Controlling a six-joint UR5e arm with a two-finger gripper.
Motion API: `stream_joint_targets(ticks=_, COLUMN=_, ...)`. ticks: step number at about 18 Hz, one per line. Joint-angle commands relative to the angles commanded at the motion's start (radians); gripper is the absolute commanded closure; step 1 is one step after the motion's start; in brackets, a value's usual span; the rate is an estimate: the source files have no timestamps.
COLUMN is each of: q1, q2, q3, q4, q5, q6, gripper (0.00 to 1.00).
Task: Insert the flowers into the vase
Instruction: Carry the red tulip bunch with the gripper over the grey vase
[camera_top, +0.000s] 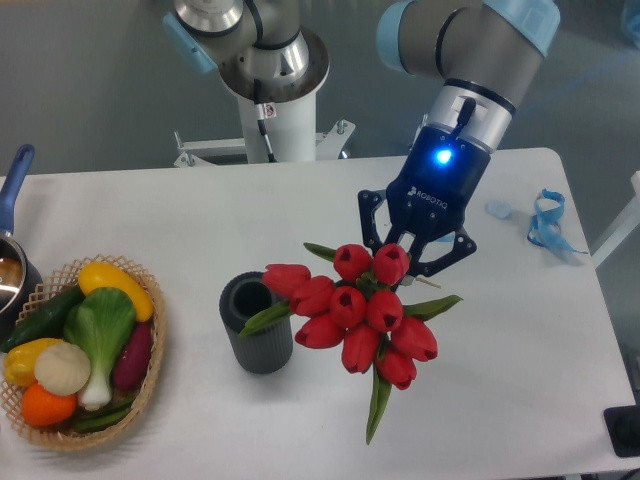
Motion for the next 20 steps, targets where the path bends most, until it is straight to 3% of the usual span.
stream_joint_targets(ticks=2, q1=-0.003, q2=0.006, q3=-0.037, q4=0.028, q5=0.005, q6=0.002, gripper=0.85)
stream_joint_targets(ticks=12, q1=-0.015, q2=0.003, q3=-0.023, q4=0.034, q5=-0.002, q6=0.0, gripper=0.85)
stream_joint_targets(ticks=17, q1=-0.051, q2=0.003, q3=-0.021, q4=0.034, q5=-0.187, q6=0.0, gripper=0.85)
stream_joint_targets(ticks=20, q1=-0.057, q2=-0.002, q3=-0.061, q4=0.035, q5=-0.306, q6=0.009, gripper=0.85)
